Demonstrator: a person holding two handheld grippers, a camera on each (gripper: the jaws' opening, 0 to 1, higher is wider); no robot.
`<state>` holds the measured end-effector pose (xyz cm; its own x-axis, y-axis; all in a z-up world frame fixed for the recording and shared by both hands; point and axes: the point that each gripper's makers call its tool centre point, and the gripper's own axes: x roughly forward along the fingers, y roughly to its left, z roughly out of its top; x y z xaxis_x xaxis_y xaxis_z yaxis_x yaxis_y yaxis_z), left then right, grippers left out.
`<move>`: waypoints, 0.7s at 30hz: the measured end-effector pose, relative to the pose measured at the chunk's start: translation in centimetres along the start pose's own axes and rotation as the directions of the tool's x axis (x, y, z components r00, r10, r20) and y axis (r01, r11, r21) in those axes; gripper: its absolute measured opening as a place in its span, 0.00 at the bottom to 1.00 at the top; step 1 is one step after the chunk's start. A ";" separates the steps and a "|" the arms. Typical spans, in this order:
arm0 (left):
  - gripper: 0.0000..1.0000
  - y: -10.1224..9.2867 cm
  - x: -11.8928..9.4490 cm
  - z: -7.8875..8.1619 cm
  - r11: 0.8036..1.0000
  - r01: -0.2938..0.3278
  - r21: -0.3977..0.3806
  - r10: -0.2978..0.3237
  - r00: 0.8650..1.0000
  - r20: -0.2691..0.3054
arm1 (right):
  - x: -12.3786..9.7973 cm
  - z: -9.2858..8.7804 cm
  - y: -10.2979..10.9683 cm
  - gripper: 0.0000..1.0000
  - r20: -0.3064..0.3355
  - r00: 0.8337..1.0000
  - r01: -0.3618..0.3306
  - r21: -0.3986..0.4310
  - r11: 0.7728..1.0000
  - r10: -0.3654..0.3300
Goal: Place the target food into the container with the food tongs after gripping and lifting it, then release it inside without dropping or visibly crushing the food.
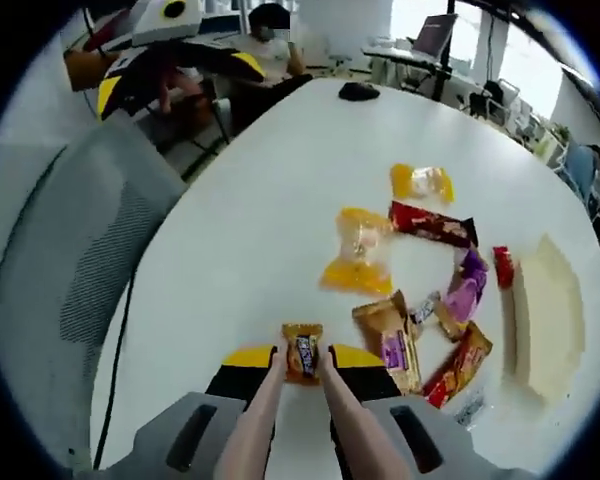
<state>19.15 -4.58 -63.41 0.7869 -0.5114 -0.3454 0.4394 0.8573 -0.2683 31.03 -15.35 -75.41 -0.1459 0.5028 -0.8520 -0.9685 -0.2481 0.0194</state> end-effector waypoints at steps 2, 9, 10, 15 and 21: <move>0.85 0.1 0.0 0.0 1.000 -0.001 0.001 0.001 1.000 -0.005 | 0.0 0.1 0.1 0.18 -0.006 1.000 0.001 0.092 0.996 0.000; 0.83 0.4 -0.2 0.0 1.000 0.003 -0.009 -0.003 1.000 0.001 | 0.1 0.3 0.1 0.19 -0.009 0.998 0.063 0.194 0.979 -0.062; 0.83 0.4 -0.2 0.0 1.000 0.004 -0.010 -0.004 1.000 -0.001 | 0.1 0.3 0.1 0.19 -0.008 0.998 0.064 0.194 0.979 -0.064; 0.82 0.2 -0.2 -0.1 1.000 0.013 -0.008 -0.014 1.000 -0.004 | -0.1 0.7 0.7 0.18 -0.014 0.995 0.104 0.186 0.977 -0.103; 0.80 0.3 -0.1 -0.2 1.000 0.019 -0.017 -0.019 1.000 -0.008 | -0.4 0.8 0.7 0.17 0.011 0.992 0.118 0.277 0.954 -0.126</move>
<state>19.13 -4.32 -63.66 0.7747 -0.5283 -0.3475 0.4468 0.8462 -0.2905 30.28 -15.04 -74.64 -0.0245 0.5390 -0.8419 -0.9967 0.0519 0.0623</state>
